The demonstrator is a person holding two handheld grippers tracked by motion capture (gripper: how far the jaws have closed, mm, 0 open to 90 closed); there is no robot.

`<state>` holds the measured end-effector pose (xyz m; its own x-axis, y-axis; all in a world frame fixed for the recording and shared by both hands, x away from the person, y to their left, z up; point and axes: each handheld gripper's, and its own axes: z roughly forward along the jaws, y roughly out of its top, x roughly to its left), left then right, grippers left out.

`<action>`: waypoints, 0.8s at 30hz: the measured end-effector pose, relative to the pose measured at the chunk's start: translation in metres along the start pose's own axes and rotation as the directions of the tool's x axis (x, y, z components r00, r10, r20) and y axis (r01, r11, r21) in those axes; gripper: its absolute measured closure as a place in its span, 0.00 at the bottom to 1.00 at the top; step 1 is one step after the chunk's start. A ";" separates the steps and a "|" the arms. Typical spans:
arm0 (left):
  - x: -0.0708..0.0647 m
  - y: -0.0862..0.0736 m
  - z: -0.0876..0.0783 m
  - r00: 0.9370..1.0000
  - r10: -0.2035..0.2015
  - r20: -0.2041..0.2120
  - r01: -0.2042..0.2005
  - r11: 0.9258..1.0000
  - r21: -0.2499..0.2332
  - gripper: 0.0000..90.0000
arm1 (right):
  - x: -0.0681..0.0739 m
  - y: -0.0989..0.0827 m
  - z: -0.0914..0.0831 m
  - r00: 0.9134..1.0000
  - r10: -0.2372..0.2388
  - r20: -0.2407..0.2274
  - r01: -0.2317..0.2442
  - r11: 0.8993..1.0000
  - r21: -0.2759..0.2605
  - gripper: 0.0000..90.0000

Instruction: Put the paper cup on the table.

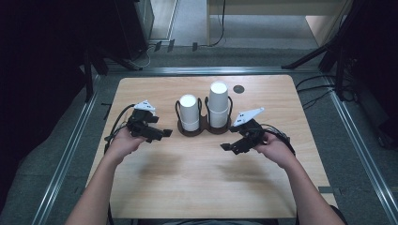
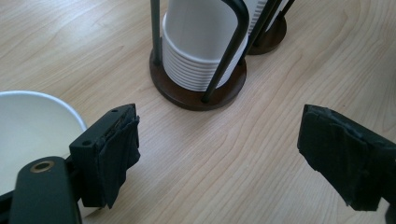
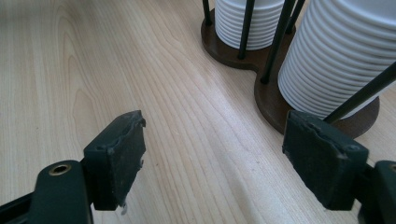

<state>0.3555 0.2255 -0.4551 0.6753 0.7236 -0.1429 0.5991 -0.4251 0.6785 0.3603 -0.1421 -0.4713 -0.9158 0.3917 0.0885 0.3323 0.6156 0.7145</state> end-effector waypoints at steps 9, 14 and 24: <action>-0.012 -0.002 0.010 1.000 0.029 0.002 -0.029 0.999 0.014 0.14 | -0.001 0.000 0.002 1.000 -0.009 0.002 0.009 1.000 0.005 0.24; -0.019 -0.002 0.018 0.999 0.040 0.012 -0.041 0.999 0.020 0.14 | 0.000 -0.001 0.002 1.000 -0.013 0.005 0.013 1.000 0.009 0.24; -0.037 -0.002 0.034 0.996 0.080 0.034 -0.081 0.996 0.037 0.14 | 0.002 -0.001 0.005 1.000 -0.026 0.001 0.026 0.999 0.023 0.24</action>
<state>0.3443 0.1808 -0.4755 0.7354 0.6681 -0.1130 0.5580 -0.5026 0.6603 0.3597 -0.1385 -0.4755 -0.9238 0.3766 0.0692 0.3137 0.6409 0.7006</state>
